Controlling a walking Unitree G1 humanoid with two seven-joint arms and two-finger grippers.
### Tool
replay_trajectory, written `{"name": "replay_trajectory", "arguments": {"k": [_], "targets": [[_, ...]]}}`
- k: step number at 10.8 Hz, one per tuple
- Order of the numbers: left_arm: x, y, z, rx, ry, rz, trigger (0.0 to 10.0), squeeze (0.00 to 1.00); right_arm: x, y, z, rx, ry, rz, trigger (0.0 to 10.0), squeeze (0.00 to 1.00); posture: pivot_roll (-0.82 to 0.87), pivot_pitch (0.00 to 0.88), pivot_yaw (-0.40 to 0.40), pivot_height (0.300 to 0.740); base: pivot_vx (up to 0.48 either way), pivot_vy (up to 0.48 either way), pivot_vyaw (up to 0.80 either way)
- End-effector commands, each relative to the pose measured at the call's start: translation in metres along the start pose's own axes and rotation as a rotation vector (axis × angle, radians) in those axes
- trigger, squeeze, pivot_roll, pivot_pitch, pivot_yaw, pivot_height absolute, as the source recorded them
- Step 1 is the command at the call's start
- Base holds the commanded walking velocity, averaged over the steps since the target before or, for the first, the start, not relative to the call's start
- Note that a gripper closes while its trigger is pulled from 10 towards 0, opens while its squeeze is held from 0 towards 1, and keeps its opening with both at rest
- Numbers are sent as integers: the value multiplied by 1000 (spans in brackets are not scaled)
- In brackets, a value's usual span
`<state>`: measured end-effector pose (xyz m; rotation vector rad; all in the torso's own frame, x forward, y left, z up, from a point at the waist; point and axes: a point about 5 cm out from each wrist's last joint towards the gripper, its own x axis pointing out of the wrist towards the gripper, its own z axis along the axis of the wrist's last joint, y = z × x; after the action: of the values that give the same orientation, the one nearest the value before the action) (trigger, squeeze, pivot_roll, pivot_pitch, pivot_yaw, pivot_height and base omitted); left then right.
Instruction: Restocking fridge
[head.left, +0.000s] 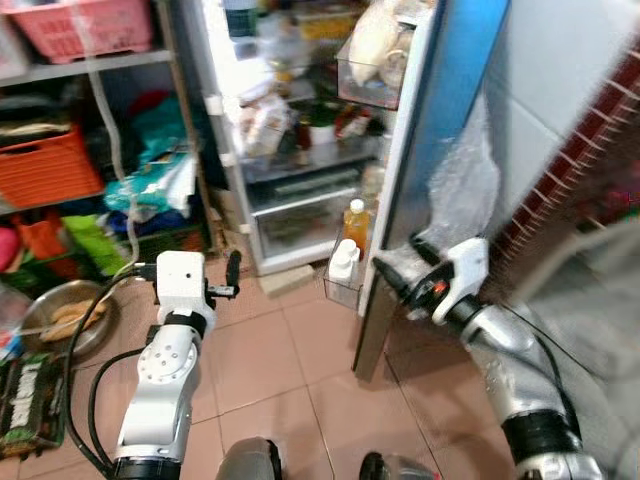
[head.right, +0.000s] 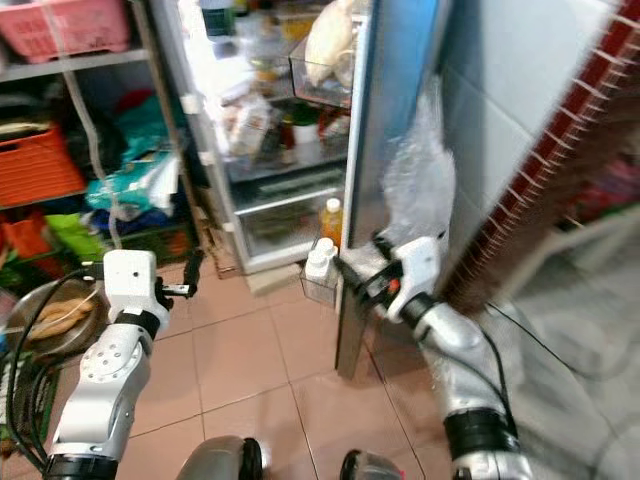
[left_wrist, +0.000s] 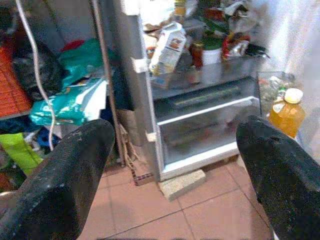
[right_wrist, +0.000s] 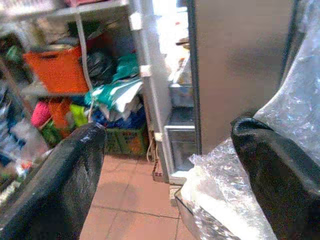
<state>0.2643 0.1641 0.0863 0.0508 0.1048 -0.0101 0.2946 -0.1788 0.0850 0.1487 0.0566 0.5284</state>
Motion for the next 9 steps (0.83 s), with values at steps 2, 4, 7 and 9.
{"name": "replay_trajectory", "arguments": {"k": [2, 4, 7, 9], "targets": [[-1, 2, 0, 14, 3, -6, 10000, 0, -8, -12, 18, 69, -55, 25, 10000, 0, 88, 55, 20, 740, 0, 0, 0], [0, 3, 0, 16, 1, -8, 10000, 0, -26, 0, 12, 84, 34, 248, 10000, 0, 87, 57, 25, 740, 0, 0, 0], [0, 2, -1, 17, 4, -25, 10000, 0, -38, -24, 15, -79, 101, 165, 10000, 0, 77, 54, 27, 740, 0, 0, 0], [0, 2, -1, 16, 3, -20, 10000, 0, -41, -52, 32, -181, 5, -110, 10000, 0, 79, 53, 21, 740, 0, 0, 0]]}}
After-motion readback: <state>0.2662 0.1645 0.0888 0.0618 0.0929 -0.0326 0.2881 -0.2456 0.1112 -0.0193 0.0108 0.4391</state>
